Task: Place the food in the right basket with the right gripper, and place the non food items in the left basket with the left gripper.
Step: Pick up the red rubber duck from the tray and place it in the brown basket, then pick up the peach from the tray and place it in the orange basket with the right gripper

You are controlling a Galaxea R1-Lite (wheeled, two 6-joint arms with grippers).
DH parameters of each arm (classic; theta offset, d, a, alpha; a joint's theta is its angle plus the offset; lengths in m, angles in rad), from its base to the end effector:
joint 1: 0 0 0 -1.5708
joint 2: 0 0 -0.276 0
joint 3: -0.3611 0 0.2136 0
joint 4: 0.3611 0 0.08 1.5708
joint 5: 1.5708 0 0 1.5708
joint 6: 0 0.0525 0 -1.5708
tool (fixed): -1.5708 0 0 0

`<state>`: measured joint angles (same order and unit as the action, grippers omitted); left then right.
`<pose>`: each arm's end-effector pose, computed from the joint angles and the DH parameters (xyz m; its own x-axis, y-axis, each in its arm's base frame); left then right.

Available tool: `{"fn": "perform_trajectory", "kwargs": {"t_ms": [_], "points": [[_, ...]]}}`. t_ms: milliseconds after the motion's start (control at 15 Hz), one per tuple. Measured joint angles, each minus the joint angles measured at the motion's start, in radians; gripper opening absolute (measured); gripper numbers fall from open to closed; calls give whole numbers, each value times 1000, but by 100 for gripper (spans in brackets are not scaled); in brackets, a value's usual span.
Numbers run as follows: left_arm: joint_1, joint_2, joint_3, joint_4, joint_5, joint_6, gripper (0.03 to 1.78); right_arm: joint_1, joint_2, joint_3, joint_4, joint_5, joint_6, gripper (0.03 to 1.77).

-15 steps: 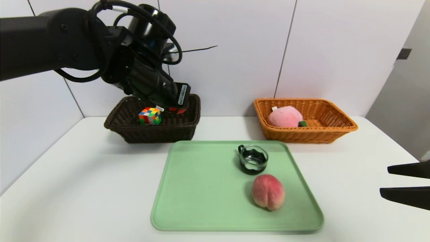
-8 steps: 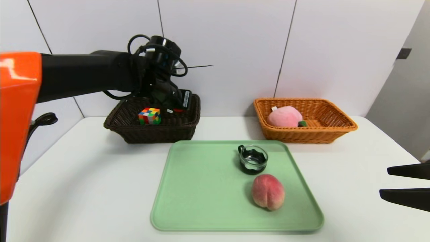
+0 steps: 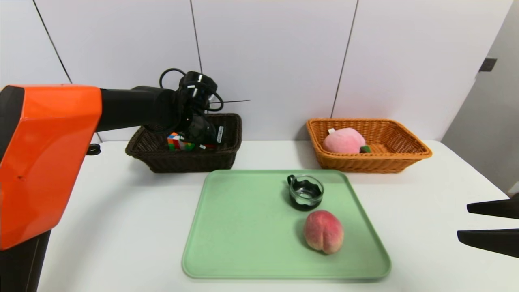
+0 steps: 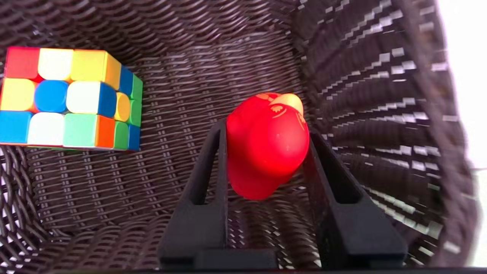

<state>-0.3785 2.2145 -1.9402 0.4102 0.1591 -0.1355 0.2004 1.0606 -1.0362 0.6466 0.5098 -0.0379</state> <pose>0.4496 -0.1699 0.1559 0.7694 -0.1355 -0.6243 0.1691 0.9856 -0.0054 0.1570 0.0580 0.2332 0.5728 0.6143 -0.5427 -0.5710 0.7740 0.2735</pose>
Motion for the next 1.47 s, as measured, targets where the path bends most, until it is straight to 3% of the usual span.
{"fn": "perform_trajectory", "kwargs": {"t_ms": [200, 467, 733, 1200, 1467], "points": [[3, 10, -1, 1, -1, 0, 66, 0, 0, 2, 0, -1, 0, 171], [8, 10, -1, 3, -1, -1, 108, 0, -7, 8, 0, 0, 0, 171], [19, -26, 0, 3, -1, -1, 133, 0, -15, 8, 0, -1, 1, 171], [26, -161, 0, 6, -7, -1, 155, 0, -30, 8, 0, 0, 3, 171], [-11, -233, 3, 59, -8, -4, 161, 0, -36, 7, 0, -1, 3, 171]]}}
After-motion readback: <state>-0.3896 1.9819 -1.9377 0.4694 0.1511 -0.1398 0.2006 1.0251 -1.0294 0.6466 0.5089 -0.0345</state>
